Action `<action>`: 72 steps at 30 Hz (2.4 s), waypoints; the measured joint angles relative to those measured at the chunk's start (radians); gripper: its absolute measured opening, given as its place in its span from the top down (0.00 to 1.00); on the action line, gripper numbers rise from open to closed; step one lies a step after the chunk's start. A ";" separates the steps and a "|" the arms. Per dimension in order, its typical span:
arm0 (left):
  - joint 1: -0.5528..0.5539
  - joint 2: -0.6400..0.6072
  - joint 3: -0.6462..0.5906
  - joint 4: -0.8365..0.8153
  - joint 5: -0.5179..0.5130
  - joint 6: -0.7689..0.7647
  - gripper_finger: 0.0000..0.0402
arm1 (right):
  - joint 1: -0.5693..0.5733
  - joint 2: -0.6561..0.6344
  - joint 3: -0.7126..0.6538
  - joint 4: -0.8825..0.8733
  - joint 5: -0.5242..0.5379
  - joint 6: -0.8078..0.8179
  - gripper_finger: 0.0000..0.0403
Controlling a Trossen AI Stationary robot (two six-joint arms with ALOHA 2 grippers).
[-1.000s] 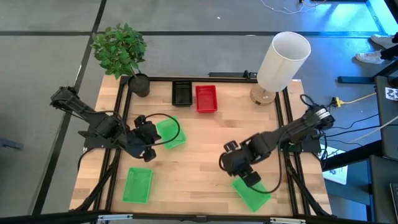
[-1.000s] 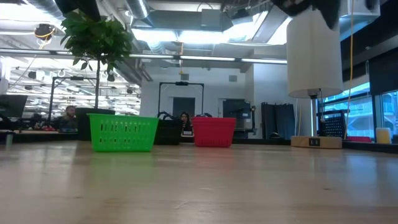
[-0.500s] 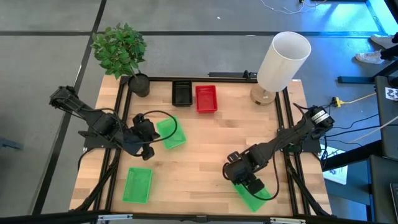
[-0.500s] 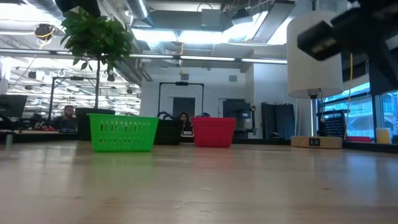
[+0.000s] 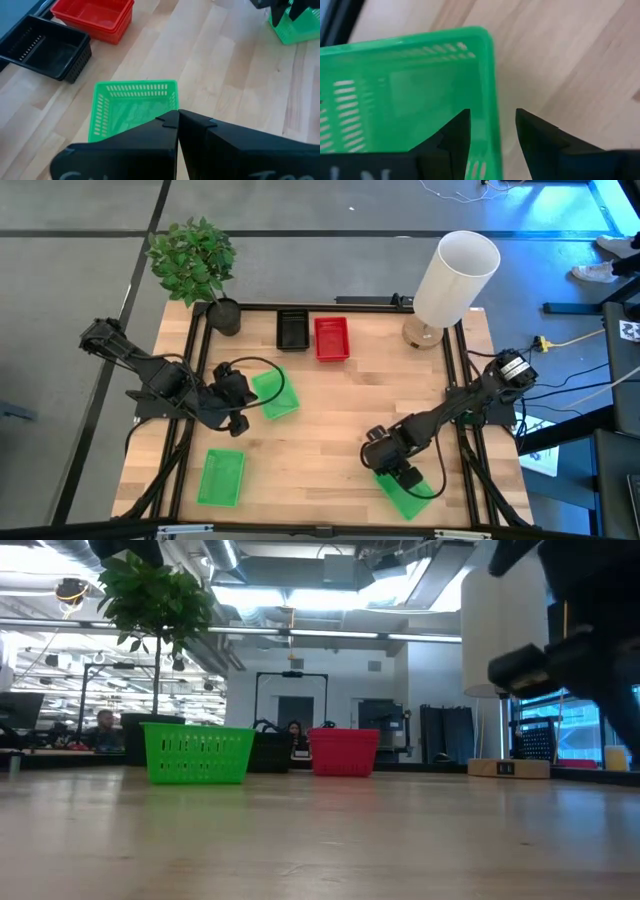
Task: Stack baskets by color
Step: Stack the bottom right green bin on the top left green bin
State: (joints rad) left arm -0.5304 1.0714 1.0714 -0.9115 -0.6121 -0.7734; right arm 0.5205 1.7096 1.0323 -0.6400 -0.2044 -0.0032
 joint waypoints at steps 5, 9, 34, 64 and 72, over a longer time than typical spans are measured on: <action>0.000 0.000 0.000 0.000 0.000 -0.007 1.00 | -0.006 0.000 -0.046 0.113 0.076 0.069 0.75; 0.000 0.000 0.000 0.000 0.000 -0.007 1.00 | -0.056 0.000 -0.036 0.121 0.071 0.232 0.96; 0.000 -0.006 0.000 -0.005 -0.015 -0.003 1.00 | -0.540 0.123 0.689 -0.048 0.180 -0.375 1.00; 0.000 -0.151 0.000 -0.024 -0.166 -0.010 1.00 | -0.680 0.706 1.237 -0.071 -0.010 -0.581 1.00; 0.000 -0.151 0.000 -0.024 -0.171 -0.010 1.00 | -0.681 0.696 1.269 -0.235 -0.001 -0.579 1.00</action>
State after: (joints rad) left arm -0.5304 0.9203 1.0718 -0.9352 -0.7834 -0.7834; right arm -0.1608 2.4058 2.3013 -0.8749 -0.2055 -0.5823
